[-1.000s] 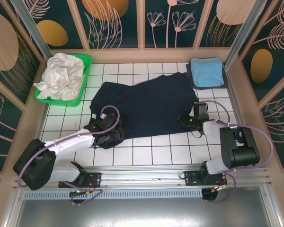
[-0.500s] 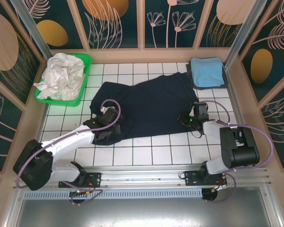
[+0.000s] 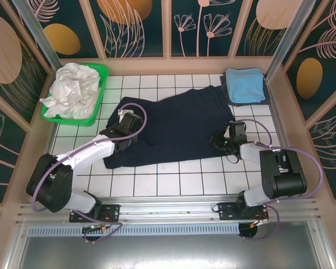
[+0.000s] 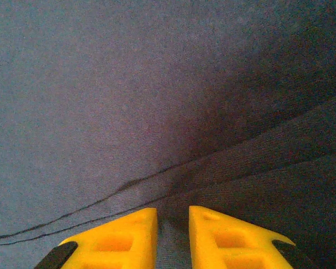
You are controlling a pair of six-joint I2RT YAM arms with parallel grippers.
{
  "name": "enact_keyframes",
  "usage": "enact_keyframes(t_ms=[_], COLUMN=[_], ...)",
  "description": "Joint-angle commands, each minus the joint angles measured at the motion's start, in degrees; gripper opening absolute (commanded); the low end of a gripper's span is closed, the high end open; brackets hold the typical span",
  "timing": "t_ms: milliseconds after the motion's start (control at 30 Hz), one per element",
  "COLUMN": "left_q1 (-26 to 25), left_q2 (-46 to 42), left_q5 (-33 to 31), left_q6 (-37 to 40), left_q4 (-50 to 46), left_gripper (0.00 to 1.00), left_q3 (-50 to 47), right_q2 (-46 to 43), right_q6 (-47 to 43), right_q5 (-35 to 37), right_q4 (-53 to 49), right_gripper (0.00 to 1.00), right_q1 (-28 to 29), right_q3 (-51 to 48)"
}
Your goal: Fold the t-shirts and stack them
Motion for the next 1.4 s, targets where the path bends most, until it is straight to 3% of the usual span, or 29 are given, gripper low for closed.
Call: enact_keyframes(t_ms=[0,233,300,433,467,533,567,667,900,1133,1200,1367], left_q1=[1.97,3.89,4.06,4.67,4.68,4.68,4.68,4.68,4.67,4.64,4.63,4.69], left_q2=[1.54,8.04,9.14,11.85,11.75,10.06,8.42,1.64,-11.04,-9.15,-7.88,-7.69], left_q5=[-2.00,0.07,-0.02,0.79,0.28,0.25,0.56,2.29,16.29,16.47,15.83,10.09], left_q6=[5.62,9.00,8.64,5.72,4.48,2.16,0.98,-2.87,-11.80,-13.69,-12.86,-8.76], left_q4=[3.89,4.31,4.19,0.72,-0.57,-3.41,-4.38,-5.67,2.11,4.52,3.89,-2.06], left_gripper=[0.00,0.00,0.13,0.27,0.35,0.60,0.65,0.73,0.81,0.78,0.68,0.28], left_q3=[2.25,5.71,5.68,9.55,10.17,10.67,10.09,5.70,-13.18,-18.62,-17.93,-15.88], right_q2=[1.52,2.00,1.56,1.16,1.33,1.76,1.89,1.05,-1.03,2.63,2.72,2.50], right_q6=[-0.47,-1.21,-1.29,-1.35,-1.45,-1.89,-2.35,-3.29,-0.83,-1.81,-1.97,-3.10], right_q5=[-1.42,-1.29,-1.05,-1.49,-1.93,-2.58,-2.77,-0.16,2.14,3.14,3.51,3.42], right_q4=[0.87,-0.21,-0.38,-1.76,-2.46,-4.34,-5.57,-8.78,-5.15,-5.42,-5.26,-5.82], right_gripper=[0.23,0.23,0.23,0.23,0.23,0.23,0.23,0.23,0.25,0.25,0.26,0.28], right_q1=[-0.25,-0.25,-0.25,-0.25,-0.25,-0.04,0.31,2.71,4.98,4.94,4.87,3.70], right_q3=[-0.47,0.34,0.22,1.13,2.04,4.60,6.24,9.56,5.82,4.81,4.52,3.59])
